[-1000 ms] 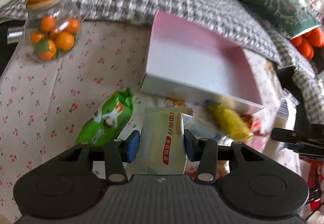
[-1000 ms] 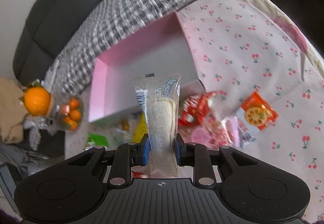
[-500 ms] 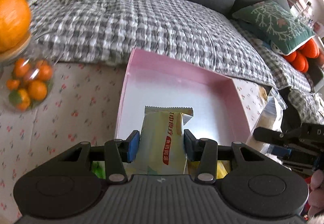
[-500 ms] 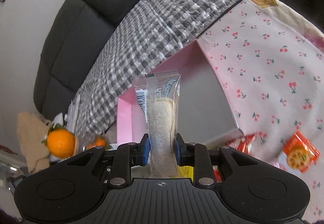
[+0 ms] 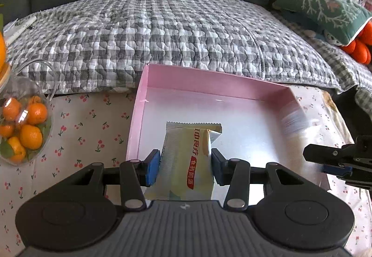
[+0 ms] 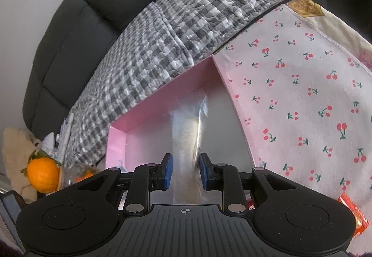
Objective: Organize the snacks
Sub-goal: 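Carry both packets into the pink box and open both tools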
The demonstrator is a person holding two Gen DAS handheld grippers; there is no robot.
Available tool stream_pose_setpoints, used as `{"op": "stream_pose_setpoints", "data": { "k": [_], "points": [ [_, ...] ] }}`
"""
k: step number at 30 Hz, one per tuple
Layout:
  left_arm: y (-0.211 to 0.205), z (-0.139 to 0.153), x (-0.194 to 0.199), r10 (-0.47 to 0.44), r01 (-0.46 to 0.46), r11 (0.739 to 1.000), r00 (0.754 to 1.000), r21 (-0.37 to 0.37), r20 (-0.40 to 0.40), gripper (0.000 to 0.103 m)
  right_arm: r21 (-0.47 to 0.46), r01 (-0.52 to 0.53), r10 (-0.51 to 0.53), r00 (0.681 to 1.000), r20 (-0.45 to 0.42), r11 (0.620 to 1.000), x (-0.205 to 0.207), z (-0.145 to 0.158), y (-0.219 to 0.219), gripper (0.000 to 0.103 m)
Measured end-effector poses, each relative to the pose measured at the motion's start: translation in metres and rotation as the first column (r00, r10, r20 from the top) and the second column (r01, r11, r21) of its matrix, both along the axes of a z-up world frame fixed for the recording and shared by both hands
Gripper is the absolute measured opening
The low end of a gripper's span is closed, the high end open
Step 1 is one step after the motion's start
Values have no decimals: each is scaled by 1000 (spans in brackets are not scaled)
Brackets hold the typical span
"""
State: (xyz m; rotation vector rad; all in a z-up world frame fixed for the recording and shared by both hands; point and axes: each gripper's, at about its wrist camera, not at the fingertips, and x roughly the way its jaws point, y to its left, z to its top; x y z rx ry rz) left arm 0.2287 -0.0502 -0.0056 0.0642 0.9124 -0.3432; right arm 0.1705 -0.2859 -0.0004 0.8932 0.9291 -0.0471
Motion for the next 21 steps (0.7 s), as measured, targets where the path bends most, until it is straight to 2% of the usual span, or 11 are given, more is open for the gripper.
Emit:
{"op": "stream_pose_setpoints", "data": {
  "k": [8,9,10,14,18,21],
  "points": [
    [-7,-8,2,-6,5,998,1000,57,20,46,-4,-23,23,1000,16,1000,4,0,0,28],
    [-8,-8,1,-8,7,998,1000,60,26,51,-3,-31,31,999,16,1000,4,1,0,29],
    [-8,-8,0,-8,6,998,1000,65,29,58,-4,-36,36,999,16,999,3,1,1,33],
    [-9,-4,-6,-8,5,997,999,75,38,68,-12,-53,53,999,13,999,-1,5,0,59],
    [-3,6,-19,-22,19,997,999,68,47,78,-39,-80,82,996,42,996,-12,20,-5,69],
    [6,17,-34,-37,33,998,997,55,70,86,-109,-119,127,989,70,987,-26,35,-9,80]
  ]
}}
